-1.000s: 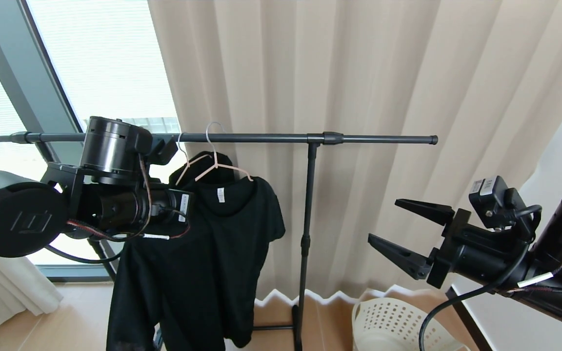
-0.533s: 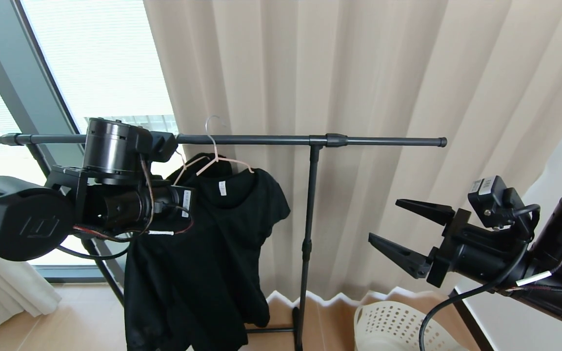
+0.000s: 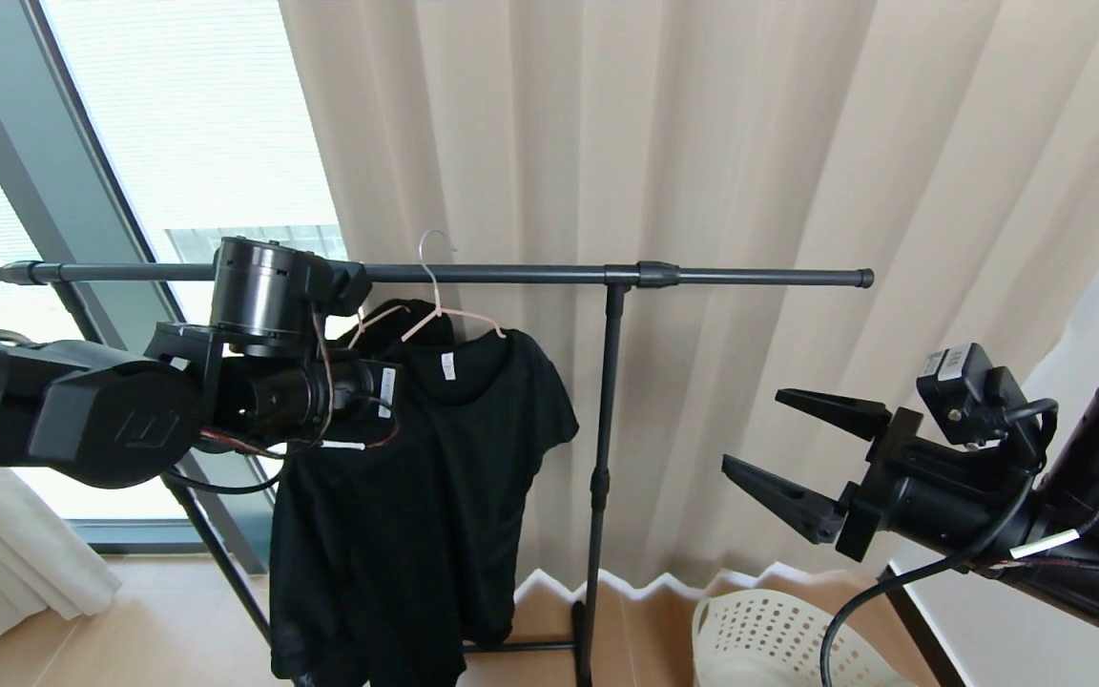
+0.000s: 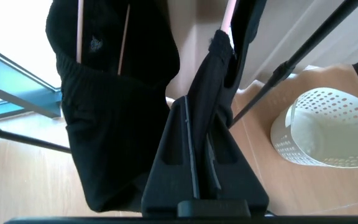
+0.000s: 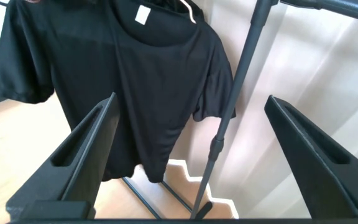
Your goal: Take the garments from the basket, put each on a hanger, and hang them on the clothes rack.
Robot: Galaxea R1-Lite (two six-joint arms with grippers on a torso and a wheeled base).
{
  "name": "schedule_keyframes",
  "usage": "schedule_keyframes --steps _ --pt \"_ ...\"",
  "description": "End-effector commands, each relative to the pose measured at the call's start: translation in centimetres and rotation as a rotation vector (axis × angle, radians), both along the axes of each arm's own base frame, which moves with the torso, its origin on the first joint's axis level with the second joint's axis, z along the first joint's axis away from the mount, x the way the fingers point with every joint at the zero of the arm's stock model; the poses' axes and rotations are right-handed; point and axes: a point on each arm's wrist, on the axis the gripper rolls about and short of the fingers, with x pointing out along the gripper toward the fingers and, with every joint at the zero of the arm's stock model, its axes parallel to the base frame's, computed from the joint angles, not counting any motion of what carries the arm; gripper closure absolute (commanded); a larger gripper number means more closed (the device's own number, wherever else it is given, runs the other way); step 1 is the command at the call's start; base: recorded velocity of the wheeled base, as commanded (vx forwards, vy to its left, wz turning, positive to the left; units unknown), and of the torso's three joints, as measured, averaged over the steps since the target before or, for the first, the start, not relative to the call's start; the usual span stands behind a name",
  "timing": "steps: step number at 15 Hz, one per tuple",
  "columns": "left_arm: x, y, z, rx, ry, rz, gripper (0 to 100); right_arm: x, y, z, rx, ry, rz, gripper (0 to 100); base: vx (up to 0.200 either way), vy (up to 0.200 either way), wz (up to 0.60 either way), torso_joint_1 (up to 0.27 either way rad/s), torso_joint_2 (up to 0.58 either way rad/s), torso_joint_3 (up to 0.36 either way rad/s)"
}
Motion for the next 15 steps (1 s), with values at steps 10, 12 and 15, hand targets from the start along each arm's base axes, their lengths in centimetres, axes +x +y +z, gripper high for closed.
schedule_keyframes --steps 10,12,15 --pt "2.4 -1.2 -2.5 0.003 0.013 -0.004 100 0.0 0.0 -0.1 -0.002 0.003 -0.001 0 0.000 0.000 0.00 0.000 0.00 0.000" --pt "2.4 -1.2 -2.6 0.005 0.017 -0.004 100 0.1 0.1 -0.3 -0.005 0.011 -0.001 0 0.000 0.000 0.00 0.000 0.00 0.000" --pt "2.3 -1.1 -2.7 0.007 0.023 -0.004 100 0.1 0.1 -0.3 -0.006 0.011 0.000 0 0.000 0.000 0.00 0.000 0.00 0.000"
